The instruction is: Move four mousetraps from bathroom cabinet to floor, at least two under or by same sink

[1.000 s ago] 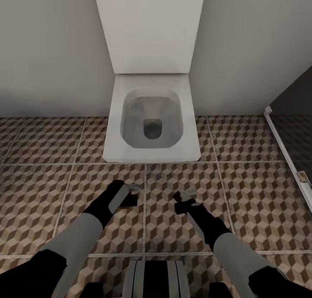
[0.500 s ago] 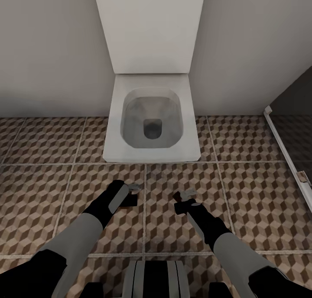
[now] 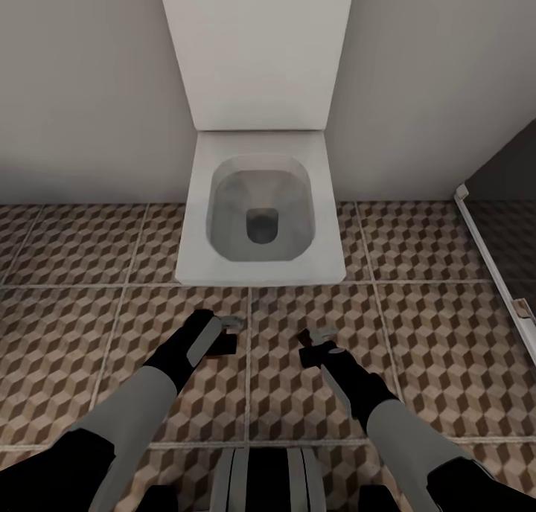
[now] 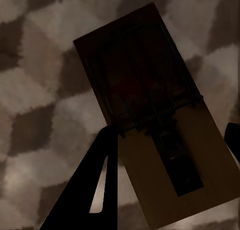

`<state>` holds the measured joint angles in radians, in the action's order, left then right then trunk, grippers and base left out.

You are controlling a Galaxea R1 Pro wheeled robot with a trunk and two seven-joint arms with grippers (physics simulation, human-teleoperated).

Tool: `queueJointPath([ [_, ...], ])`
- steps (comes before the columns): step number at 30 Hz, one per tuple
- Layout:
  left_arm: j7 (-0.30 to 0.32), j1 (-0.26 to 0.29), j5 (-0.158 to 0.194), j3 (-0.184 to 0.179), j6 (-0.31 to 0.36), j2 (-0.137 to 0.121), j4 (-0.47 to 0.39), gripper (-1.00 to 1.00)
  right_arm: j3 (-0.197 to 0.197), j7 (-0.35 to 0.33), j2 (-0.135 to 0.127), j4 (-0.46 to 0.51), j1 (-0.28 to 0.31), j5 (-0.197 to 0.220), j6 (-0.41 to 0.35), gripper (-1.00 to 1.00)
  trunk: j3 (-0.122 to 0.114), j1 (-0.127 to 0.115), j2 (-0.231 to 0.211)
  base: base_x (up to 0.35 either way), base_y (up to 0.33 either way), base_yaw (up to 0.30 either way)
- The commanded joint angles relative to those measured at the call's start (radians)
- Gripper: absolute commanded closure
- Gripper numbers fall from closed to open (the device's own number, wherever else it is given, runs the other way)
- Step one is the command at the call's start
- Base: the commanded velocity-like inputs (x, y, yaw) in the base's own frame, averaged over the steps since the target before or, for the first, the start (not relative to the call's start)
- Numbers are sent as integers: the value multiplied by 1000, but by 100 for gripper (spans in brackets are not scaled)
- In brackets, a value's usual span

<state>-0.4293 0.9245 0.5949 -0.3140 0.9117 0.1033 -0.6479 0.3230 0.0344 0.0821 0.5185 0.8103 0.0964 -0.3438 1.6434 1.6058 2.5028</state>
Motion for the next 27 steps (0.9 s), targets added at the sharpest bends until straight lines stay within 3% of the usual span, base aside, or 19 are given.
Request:
queueJointPath([
  [1,-8,0,8,-4,3,-1,-1,100,5,4,-1,2,0,10,-4,100,1,0,0,103,0,0],
  [13,-8,0,8,-4,1,-1,-1,100,5,4,-1,4,0,11,-4,100,1,0,0,72,0,0],
  [19,13,-1,6,-5,-133,-2,9,100,5,4,-1,5,0,11,-4,100,1,0,0,2,0,0],
  [27,33,-1,5,-5,-164,-2,19,100,5,4,-1,6,0,11,-4,100,1,0,0,0,0,0],
])
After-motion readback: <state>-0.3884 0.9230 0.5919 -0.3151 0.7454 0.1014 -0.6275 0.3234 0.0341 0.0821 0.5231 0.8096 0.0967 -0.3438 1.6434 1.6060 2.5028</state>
